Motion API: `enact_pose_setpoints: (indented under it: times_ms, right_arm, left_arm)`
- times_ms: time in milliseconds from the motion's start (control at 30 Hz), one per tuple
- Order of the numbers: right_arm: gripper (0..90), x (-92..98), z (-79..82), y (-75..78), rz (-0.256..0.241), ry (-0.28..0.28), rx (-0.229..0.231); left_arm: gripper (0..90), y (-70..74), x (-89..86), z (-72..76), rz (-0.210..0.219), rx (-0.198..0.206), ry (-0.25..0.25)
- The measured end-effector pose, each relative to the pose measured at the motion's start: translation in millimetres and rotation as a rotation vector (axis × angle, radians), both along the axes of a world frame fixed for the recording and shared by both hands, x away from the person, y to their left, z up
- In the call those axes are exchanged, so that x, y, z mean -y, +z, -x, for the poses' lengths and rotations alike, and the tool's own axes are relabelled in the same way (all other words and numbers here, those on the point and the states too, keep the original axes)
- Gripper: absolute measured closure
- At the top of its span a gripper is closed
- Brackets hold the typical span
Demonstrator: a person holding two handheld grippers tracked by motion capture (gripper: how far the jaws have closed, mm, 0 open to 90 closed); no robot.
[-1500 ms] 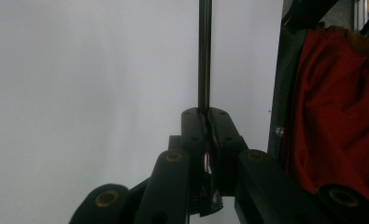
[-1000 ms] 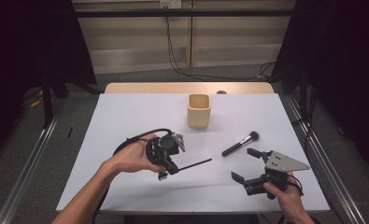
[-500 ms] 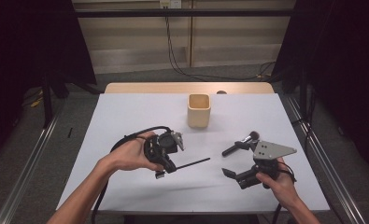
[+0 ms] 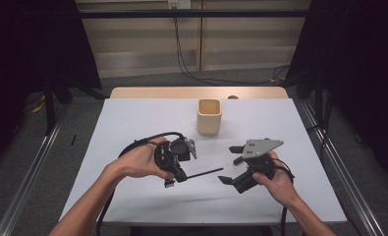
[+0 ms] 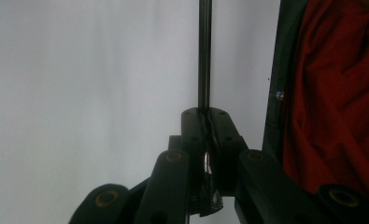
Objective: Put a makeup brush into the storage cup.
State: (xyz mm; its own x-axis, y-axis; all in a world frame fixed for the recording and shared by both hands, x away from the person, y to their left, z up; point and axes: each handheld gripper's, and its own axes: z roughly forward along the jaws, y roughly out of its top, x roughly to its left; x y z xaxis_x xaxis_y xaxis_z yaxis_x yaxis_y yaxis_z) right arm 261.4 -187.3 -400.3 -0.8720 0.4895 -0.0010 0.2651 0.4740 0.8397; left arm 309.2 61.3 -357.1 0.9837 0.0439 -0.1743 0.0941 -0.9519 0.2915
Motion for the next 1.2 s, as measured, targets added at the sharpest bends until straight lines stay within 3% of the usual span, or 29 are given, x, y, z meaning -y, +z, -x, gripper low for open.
enact_pose_setpoints:
  times_ms: [67,100,200,300,367,467,500,633,667,800,867,1067,1200]
  right_arm:
    - [2.4,-3.3,-2.7,-0.6,0.044,0.025,-0.039]
    - [2.4,-3.3,-2.7,-0.6,0.044,0.025,-0.039]
    - [2.5,-7.4,-7.9,-2.8,0.075,0.068,-0.114]
    - [2.7,-9.1,-10.6,-2.4,0.096,0.102,-0.144]
    - [2.8,-9.8,-11.3,-2.3,0.105,0.112,-0.151]
    - [2.0,-14.1,-14.1,-2.3,0.177,0.13,-0.177]
    - [2.2,-15.8,-15.3,-2.4,0.202,0.134,-0.19]
    - [3.6,-22.5,-20.4,-2.2,0.262,0.166,-0.222]
    - [3.9,-23.7,-21.3,-2.0,0.272,0.174,-0.226]
    - [4.2,-33.0,-26.5,-0.3,0.335,0.24,-0.252]
    - [4.3,-34.0,-26.9,0.0,0.343,0.245,-0.254]
    - [5.2,-44.4,-26.7,-0.8,0.46,0.29,-0.281]
    - [6.8,-48.5,-28.2,-3.5,0.519,0.304,-0.308]
  left_arm:
    - [86.0,-0.6,0.2,0.6,0.005,-0.004,0.009]
    - [86.0,-1.7,0.5,0.6,0.007,0.0,0.007]
    - [86.0,-2.1,1.1,0.2,-0.011,0.0,-0.002]
    - [86.0,-2.1,1.6,-0.2,-0.016,-0.004,-0.002]
    - [86.0,-2.5,2.4,-0.6,-0.015,-0.002,-0.001]
    - [86.0,-5.0,3.8,-0.6,-0.017,0.003,0.003]
    - [86.0,-4.8,4.2,-1.9,-0.034,0.004,-0.019]
    - [86.0,-7.0,5.9,-0.5,-0.048,0.005,-0.013]
    - [86.0,-6.6,6.2,-1.5,-0.062,0.01,-0.036]
    - [86.0,-7.8,7.8,-1.8,-0.085,0.012,-0.049]
    - [85.9,-9.1,8.6,-1.4,-0.096,0.011,-0.049]
    - [85.9,-14.0,11.8,-1.2,-0.114,0.009,-0.036]
    - [85.9,-16.3,14.0,-0.9,-0.122,0.012,-0.057]
